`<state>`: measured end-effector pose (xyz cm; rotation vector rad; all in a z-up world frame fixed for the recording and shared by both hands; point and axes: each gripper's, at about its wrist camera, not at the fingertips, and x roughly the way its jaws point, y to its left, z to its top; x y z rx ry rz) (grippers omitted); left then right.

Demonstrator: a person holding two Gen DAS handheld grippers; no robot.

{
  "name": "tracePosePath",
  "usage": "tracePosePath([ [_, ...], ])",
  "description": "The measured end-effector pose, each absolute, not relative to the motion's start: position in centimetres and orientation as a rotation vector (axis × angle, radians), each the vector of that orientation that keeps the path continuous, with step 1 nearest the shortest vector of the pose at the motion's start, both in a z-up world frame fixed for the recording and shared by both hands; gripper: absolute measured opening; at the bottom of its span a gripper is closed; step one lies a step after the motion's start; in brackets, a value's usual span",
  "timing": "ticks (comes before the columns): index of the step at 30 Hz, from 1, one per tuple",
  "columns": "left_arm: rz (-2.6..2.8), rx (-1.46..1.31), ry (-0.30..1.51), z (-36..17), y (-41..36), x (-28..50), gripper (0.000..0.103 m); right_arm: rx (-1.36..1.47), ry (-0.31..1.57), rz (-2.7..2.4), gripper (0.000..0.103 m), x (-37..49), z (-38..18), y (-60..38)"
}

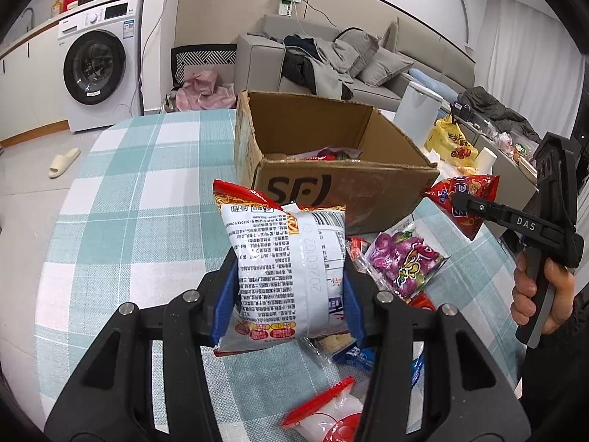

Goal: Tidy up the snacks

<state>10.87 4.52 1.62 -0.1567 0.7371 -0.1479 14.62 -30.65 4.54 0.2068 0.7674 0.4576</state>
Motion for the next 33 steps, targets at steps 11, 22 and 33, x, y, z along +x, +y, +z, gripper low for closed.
tracePosePath([
  [11,-0.134,-0.142,0.666,4.0,4.2,9.8,0.047,0.208,0.715,0.483,0.043,13.8,6.5,-30.5],
  [22,-0.129,-0.140,0.635,5.3,3.7,8.9,0.047,0.185,0.688,0.526,0.043,12.9,7.5,-29.1],
  [33,-0.128,-0.130,0.606,7.1,2.8,9.3,0.047,0.162,0.660,0.568,0.043,12.7,8.5,-27.6],
])
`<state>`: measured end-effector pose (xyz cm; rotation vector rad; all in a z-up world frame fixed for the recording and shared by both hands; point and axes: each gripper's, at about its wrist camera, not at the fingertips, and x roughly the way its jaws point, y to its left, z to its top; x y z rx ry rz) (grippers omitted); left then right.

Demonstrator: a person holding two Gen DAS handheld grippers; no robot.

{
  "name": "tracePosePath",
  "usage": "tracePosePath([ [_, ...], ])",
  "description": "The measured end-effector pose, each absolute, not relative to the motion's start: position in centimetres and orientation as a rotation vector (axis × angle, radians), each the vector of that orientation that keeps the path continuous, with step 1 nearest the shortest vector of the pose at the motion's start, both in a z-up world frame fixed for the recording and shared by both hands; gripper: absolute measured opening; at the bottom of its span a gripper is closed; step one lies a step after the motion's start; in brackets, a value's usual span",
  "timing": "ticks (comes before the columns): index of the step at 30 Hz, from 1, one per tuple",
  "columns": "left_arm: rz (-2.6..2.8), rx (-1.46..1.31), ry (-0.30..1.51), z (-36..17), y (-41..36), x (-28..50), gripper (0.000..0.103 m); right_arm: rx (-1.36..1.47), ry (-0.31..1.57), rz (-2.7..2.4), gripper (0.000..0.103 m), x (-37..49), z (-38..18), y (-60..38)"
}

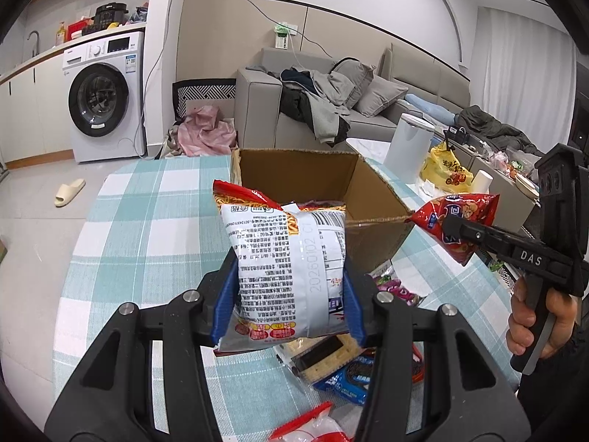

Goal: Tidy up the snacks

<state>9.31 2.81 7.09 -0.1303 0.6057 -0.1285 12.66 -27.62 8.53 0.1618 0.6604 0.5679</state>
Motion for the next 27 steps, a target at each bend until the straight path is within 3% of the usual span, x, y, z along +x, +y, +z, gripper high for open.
tracePosePath([
  [27,-0.113,-0.099,0.585,10.3,1.1,14.5,0.047,0.143,0.640,0.631,0.043,15.1,11.4,-25.0],
])
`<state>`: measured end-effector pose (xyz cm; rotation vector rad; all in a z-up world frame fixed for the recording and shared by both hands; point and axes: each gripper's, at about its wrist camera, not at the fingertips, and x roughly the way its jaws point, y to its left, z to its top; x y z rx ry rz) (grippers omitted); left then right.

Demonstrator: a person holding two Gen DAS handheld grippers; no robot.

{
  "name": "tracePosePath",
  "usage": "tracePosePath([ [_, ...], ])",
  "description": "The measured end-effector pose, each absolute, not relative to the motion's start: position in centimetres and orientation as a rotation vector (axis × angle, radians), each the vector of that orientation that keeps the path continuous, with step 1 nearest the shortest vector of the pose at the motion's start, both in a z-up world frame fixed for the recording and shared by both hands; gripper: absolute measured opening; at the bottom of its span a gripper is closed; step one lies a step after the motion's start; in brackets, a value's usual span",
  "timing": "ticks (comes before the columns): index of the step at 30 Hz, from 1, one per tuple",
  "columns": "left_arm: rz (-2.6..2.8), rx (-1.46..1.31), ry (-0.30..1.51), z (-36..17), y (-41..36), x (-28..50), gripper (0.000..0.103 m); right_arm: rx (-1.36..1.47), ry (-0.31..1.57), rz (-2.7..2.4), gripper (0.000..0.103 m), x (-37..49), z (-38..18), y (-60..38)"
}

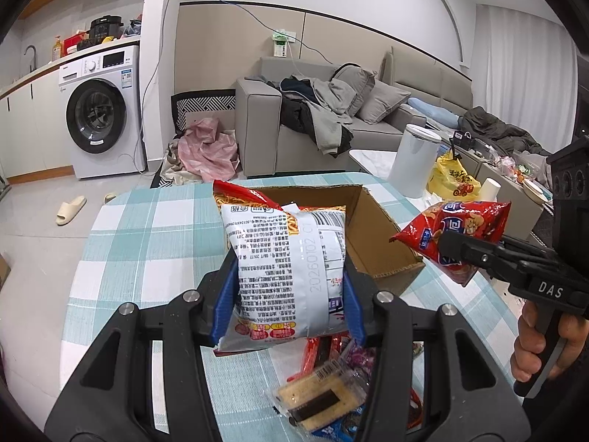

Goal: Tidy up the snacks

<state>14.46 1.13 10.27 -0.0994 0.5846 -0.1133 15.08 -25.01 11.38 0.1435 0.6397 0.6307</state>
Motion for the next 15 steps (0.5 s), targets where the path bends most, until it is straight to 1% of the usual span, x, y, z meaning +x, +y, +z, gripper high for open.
tracePosePath([
  [15,-0.099,-0.113,0.618,9.0,1.7,20.0,0.047,0.142,0.671,0.624,0.043,17.9,11.1,-23.1],
])
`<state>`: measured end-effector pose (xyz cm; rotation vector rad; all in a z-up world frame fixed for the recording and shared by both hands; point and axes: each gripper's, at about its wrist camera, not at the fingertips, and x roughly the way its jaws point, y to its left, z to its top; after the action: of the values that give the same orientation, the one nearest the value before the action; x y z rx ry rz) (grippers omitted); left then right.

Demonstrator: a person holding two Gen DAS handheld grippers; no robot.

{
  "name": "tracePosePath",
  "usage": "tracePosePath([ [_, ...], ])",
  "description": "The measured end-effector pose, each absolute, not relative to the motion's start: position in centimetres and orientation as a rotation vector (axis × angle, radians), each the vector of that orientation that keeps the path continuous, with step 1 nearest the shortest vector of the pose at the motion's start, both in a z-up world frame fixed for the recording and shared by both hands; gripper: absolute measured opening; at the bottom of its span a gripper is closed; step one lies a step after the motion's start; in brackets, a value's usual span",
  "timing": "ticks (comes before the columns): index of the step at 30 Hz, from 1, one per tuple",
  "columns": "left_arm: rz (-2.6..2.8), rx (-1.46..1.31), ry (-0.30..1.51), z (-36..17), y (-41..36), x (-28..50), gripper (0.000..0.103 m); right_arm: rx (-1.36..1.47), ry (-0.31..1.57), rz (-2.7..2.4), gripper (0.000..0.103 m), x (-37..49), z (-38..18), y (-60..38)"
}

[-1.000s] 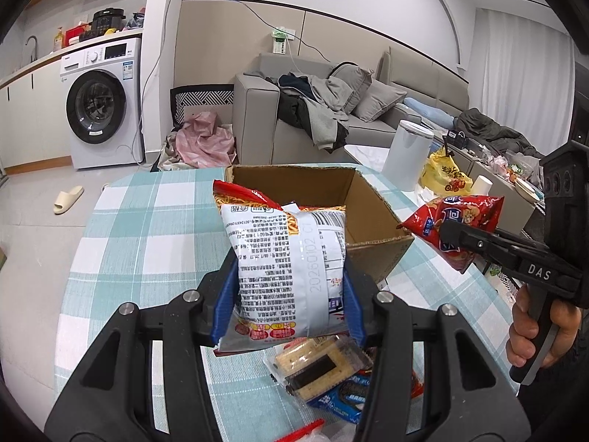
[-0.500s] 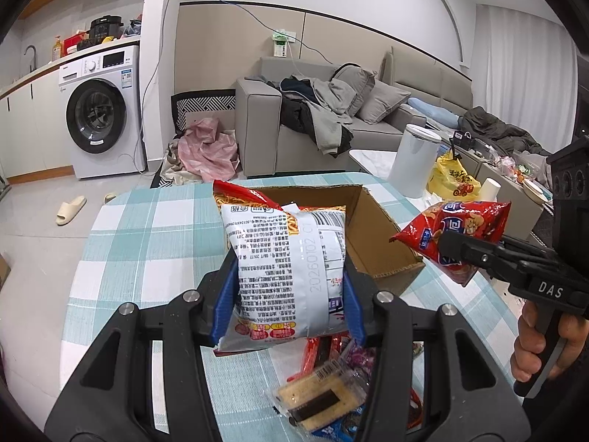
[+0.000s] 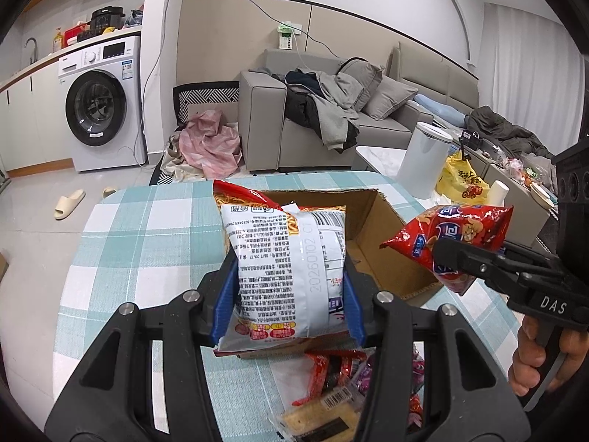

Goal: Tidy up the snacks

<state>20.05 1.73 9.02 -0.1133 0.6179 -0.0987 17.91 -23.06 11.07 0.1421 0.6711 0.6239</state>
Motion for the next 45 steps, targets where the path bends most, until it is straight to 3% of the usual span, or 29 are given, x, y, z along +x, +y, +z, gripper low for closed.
tracePosePath([
  [14,-0.079,-0.132,0.645,6.3,2.3,23.7,0.047,0.149,0.710,0.620,0.043,20.3,9.6,-21.3],
  [38,-0.085,-0.093,0.658,4.8,1.5,21.9,0.048,0.149,0.760,0.618,0.042,21.7,8.0,-22.2],
  [43,-0.083,-0.089,0.638,5.6,1.4,20.9,0.063,0.153,0.756,0.611,0.055,21.1,8.0,-22.8],
  [45,-0.084,-0.086,0.631,6.0,1.3,20.3,0.070,0.164,0.755,0.631,0.067,20.8,8.0,-23.1],
])
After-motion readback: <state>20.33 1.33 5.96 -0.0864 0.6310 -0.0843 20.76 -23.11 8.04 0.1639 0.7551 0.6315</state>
